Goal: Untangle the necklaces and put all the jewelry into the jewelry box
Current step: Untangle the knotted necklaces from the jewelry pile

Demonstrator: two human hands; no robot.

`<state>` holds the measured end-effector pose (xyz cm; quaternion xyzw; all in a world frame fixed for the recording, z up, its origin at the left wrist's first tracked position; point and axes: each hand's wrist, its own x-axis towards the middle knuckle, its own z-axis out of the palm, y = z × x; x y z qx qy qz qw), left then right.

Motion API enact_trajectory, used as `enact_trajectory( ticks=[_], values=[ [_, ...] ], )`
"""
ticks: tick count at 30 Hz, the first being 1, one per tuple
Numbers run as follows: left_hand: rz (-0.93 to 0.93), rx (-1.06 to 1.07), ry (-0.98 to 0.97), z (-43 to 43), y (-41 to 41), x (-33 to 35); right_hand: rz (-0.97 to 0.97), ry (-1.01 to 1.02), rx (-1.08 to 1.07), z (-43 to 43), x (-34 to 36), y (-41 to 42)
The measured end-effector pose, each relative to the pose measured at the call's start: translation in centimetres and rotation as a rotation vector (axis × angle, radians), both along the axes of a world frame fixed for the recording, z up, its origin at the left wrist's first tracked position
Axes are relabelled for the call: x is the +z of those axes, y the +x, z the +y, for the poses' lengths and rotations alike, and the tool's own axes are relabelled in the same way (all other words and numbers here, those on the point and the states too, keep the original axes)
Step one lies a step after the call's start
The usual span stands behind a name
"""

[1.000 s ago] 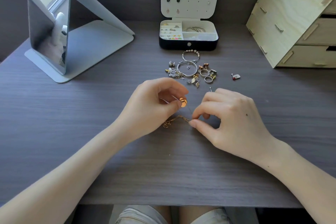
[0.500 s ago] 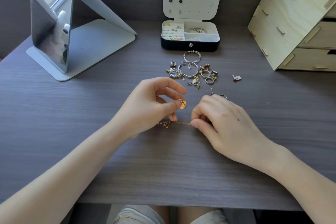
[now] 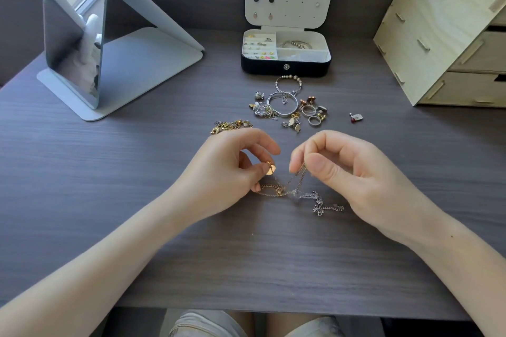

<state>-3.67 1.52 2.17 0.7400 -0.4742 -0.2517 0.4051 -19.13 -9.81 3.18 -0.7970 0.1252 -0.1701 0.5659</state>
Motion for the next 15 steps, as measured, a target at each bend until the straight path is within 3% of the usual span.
enact_trajectory(
  ticks=[8, 15],
  values=[
    [-0.141, -0.048, 0.013, 0.14, -0.28, -0.11, -0.102, 0.245, 0.14, -0.06, 0.51, -0.28],
    [-0.228, -0.046, -0.015, 0.15, -0.14, -0.5, -0.009, 0.281, 0.271, -0.14, 0.72, -0.52]
  ],
)
